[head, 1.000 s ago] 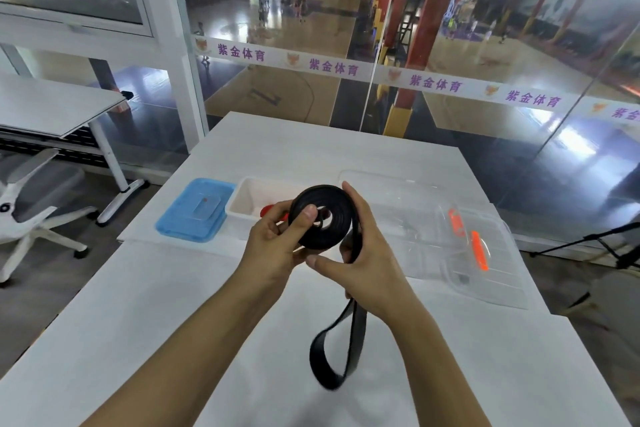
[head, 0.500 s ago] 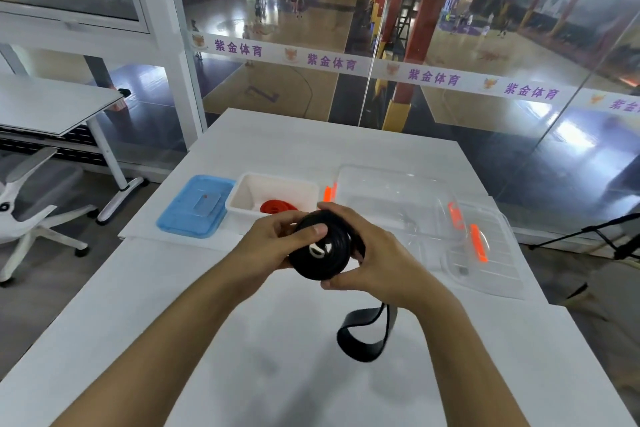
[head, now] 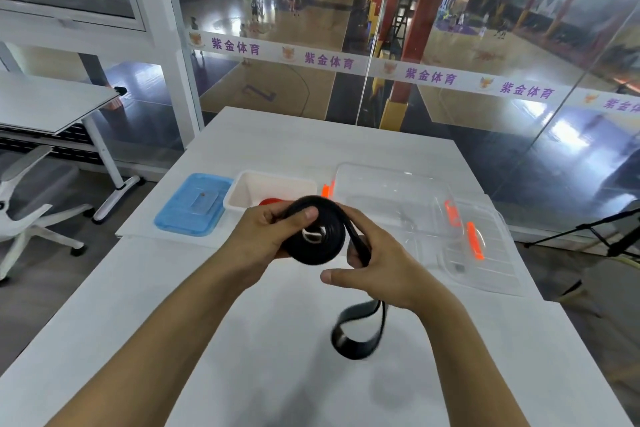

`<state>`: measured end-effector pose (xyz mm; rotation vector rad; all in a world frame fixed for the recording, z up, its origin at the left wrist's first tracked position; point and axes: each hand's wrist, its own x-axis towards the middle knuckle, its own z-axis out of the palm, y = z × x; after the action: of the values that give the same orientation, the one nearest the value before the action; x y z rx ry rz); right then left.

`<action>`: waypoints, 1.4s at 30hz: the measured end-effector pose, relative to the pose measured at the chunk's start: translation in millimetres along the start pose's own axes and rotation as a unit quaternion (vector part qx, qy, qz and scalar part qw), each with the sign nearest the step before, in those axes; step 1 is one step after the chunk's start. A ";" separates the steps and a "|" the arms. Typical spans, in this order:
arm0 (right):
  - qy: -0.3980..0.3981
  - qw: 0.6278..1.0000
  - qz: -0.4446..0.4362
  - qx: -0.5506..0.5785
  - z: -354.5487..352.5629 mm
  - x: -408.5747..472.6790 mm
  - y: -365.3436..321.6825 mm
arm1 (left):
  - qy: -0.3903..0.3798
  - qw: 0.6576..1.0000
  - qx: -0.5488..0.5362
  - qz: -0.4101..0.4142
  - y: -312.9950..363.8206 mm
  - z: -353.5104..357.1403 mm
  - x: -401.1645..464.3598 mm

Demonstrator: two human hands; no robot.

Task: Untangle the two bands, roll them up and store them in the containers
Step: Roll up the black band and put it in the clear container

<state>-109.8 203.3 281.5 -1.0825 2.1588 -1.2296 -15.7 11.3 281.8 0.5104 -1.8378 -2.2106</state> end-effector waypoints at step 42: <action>0.107 0.993 -0.029 0.051 37.3 8.5 -0.7 | 0.093 0.989 -0.111 0.010 -13.8 23.9 -3.2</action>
<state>-89.3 176.9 263.0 -1.0176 2.2052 -1.5273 -21.6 36.7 272.4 0.6256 -1.4767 -2.2337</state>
